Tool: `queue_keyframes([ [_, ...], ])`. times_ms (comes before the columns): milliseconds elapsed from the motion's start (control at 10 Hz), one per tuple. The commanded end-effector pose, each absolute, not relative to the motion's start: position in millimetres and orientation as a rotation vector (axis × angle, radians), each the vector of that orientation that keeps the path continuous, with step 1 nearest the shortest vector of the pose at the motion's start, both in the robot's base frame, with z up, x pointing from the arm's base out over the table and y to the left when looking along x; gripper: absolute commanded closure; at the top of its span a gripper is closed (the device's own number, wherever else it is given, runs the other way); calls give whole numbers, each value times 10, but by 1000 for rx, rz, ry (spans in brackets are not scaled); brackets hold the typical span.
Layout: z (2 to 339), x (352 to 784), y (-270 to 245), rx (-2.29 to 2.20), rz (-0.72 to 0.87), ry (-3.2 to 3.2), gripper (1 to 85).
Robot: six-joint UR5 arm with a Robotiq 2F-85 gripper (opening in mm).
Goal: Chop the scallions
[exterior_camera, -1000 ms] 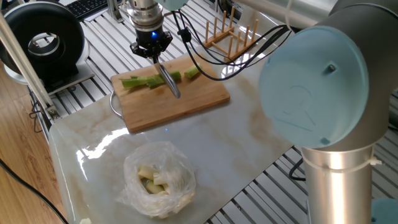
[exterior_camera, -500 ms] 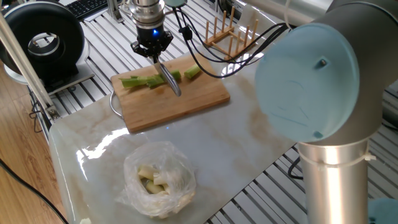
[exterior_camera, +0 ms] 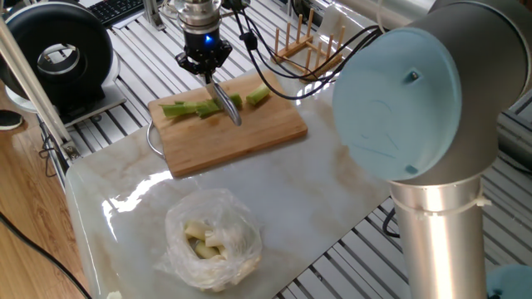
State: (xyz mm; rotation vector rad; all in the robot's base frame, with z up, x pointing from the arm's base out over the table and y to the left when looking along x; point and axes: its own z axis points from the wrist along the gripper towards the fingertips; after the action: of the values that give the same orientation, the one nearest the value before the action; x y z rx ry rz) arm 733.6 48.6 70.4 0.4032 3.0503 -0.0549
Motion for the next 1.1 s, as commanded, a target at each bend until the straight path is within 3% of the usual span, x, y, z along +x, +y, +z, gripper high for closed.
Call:
queue_keyframes([
  [0,686,7308,516,428,-34,3054,847],
  [1000,535,7282,485,401,-104,3000,847],
])
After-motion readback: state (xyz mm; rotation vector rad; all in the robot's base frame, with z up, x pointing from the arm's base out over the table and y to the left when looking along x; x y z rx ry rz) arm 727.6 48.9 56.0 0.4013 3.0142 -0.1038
